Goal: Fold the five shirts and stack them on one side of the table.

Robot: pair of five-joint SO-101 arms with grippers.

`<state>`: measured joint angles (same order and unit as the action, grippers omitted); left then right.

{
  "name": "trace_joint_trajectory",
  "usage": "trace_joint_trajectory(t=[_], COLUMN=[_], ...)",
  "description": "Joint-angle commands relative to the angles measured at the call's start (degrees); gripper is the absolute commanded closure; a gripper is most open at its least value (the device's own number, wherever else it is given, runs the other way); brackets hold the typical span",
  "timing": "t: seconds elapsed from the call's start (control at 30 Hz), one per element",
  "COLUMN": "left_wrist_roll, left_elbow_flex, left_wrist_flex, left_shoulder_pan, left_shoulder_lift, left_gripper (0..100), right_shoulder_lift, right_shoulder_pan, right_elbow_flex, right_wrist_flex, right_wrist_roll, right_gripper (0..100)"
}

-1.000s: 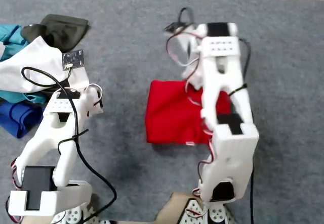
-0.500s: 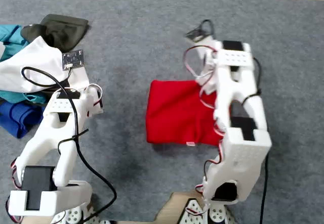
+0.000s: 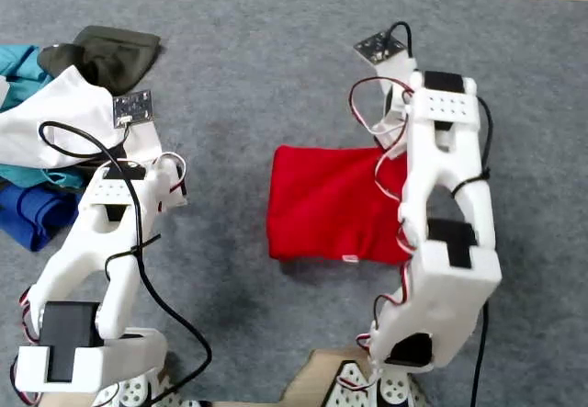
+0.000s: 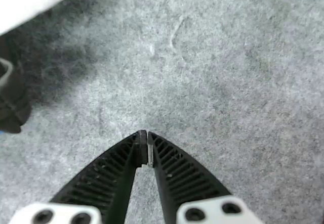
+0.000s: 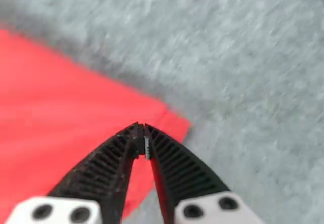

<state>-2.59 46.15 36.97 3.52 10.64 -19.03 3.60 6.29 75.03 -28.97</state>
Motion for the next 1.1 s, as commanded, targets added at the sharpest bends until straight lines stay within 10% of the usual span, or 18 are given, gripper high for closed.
trace_joint_trajectory(t=[0.0,0.37,1.07], left_wrist_roll=[0.4,0.3,0.3], left_elbow_flex=[-0.1,0.0,0.0], left_wrist_flex=[-1.0,-0.7,-0.8], left_shoulder_pan=[-0.7,-0.7,-0.7], left_shoulder_lift=[1.5,1.5,1.5], left_gripper=[98,98,98], right_shoulder_lift=[9.0,18.9,26.9], right_shoulder_pan=[-2.4,-9.3,7.3], right_elbow_flex=[1.3,-21.1,-40.4], right_wrist_flex=[8.3,1.8,1.1], right_wrist_roll=[-0.7,-0.3,-9.3], right_gripper=[99.4,99.4,99.4])
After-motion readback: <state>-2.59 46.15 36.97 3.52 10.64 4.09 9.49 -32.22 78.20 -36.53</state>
